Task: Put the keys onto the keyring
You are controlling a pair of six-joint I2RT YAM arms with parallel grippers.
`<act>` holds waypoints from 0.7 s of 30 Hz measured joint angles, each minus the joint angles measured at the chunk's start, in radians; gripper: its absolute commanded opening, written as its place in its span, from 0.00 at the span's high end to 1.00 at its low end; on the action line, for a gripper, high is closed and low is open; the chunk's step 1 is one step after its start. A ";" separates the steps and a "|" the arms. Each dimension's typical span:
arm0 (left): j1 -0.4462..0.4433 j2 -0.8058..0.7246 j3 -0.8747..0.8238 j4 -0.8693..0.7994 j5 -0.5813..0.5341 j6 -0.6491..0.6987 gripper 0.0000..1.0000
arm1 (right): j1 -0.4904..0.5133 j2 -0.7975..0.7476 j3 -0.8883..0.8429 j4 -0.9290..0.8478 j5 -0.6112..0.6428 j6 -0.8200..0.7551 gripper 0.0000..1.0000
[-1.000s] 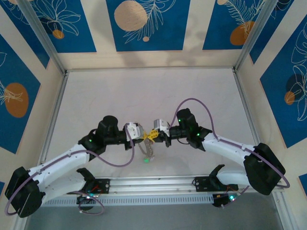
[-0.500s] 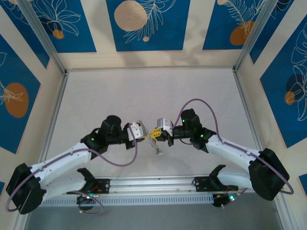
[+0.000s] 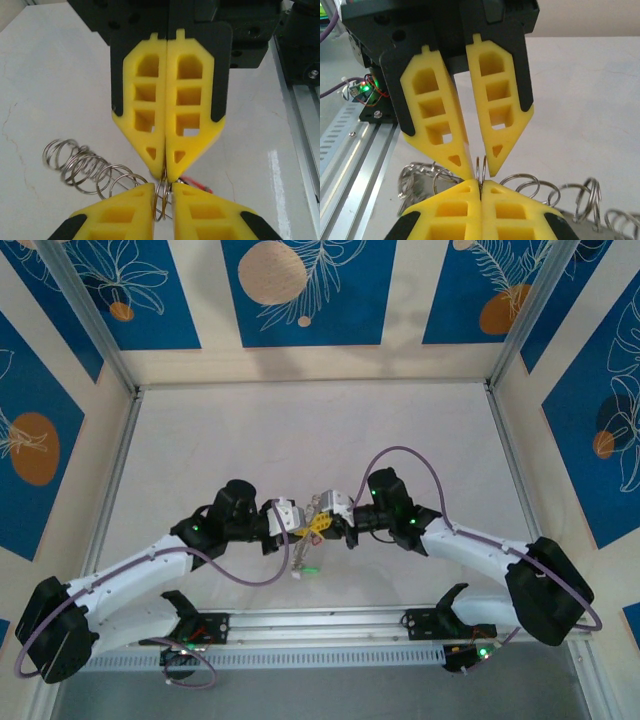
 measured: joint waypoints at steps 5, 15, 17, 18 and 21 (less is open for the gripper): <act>0.000 0.004 0.001 -0.025 0.002 0.016 0.99 | 0.007 0.013 0.005 -0.012 0.000 -0.007 1.00; -0.007 0.005 0.025 -0.080 0.005 0.069 1.00 | 0.010 0.013 0.005 -0.016 -0.007 -0.011 1.00; -0.008 0.005 0.032 -0.093 0.003 0.079 1.00 | 0.010 0.013 0.005 -0.014 -0.011 -0.011 1.00; -0.009 0.005 0.034 -0.099 0.001 0.081 1.00 | 0.010 0.013 0.005 -0.015 -0.011 -0.011 1.00; -0.010 0.005 0.037 -0.109 -0.003 0.084 1.00 | 0.010 0.013 0.005 -0.016 -0.011 -0.015 0.93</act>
